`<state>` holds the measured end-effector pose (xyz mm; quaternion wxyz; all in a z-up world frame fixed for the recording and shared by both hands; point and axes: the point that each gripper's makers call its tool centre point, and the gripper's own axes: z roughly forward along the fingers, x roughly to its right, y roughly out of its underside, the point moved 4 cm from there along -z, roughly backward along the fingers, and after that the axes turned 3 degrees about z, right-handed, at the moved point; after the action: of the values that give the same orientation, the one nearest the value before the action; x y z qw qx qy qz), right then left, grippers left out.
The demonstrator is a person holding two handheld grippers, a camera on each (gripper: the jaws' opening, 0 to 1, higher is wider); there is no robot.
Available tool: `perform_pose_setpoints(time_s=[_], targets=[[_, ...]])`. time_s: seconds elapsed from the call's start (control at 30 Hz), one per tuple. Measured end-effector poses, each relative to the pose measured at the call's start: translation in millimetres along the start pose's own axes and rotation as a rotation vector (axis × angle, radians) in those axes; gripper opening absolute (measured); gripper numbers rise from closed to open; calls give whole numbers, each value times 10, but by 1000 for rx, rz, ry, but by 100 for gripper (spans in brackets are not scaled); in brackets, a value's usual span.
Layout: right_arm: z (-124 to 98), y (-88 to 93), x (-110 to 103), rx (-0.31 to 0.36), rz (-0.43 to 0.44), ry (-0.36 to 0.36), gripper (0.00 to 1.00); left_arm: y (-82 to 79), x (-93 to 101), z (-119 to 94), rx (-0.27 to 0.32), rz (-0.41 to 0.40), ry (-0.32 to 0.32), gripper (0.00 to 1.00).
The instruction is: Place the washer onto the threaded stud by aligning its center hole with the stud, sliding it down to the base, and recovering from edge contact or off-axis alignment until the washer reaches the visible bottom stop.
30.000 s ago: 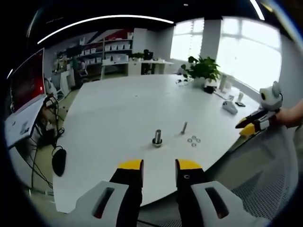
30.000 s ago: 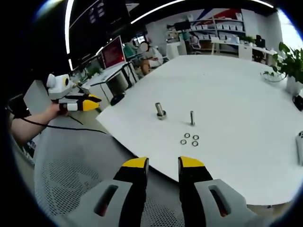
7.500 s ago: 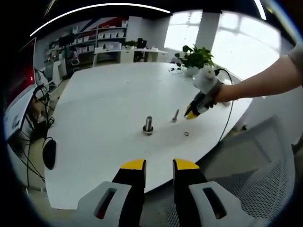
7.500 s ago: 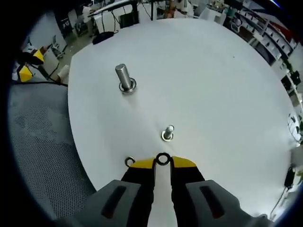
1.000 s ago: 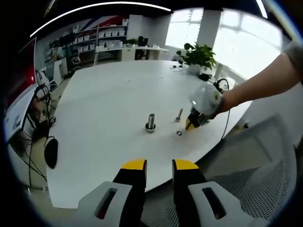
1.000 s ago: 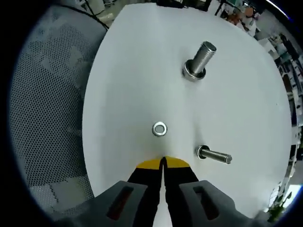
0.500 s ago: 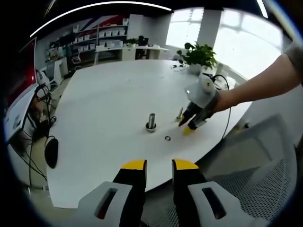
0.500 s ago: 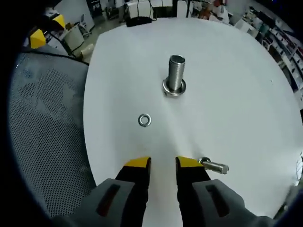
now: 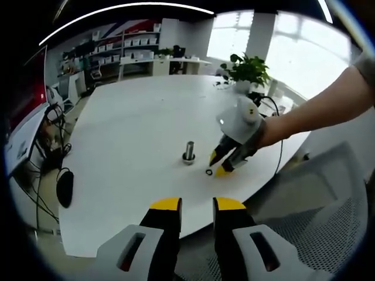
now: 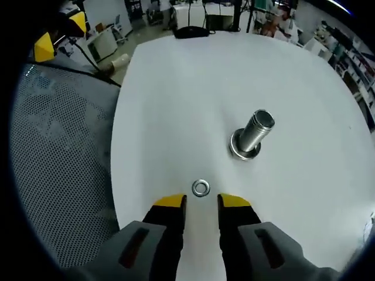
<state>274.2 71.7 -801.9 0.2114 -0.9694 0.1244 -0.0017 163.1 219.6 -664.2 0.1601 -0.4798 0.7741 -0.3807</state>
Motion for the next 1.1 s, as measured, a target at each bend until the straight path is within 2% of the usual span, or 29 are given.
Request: perform_pose_setpoints(time_s=[0.27, 0.43, 0.53, 0.83, 1.1], targets=[[34, -30, -9, 4, -37, 23, 23, -6, 0, 0, 4, 0, -1, 19], [47, -44, -82, -17, -130, 7, 16, -5, 2, 3, 4, 0, 0, 19], [47, -62, -55, -35, -107, -3, 16, -6, 1, 5, 5, 1, 0, 19], [63, -83, -81, -68, -147, 2, 15, -6, 3, 8, 4, 1, 3, 19], [65, -91, -80, -64, -143, 9, 15, -4, 6, 5, 3, 3, 5, 19]])
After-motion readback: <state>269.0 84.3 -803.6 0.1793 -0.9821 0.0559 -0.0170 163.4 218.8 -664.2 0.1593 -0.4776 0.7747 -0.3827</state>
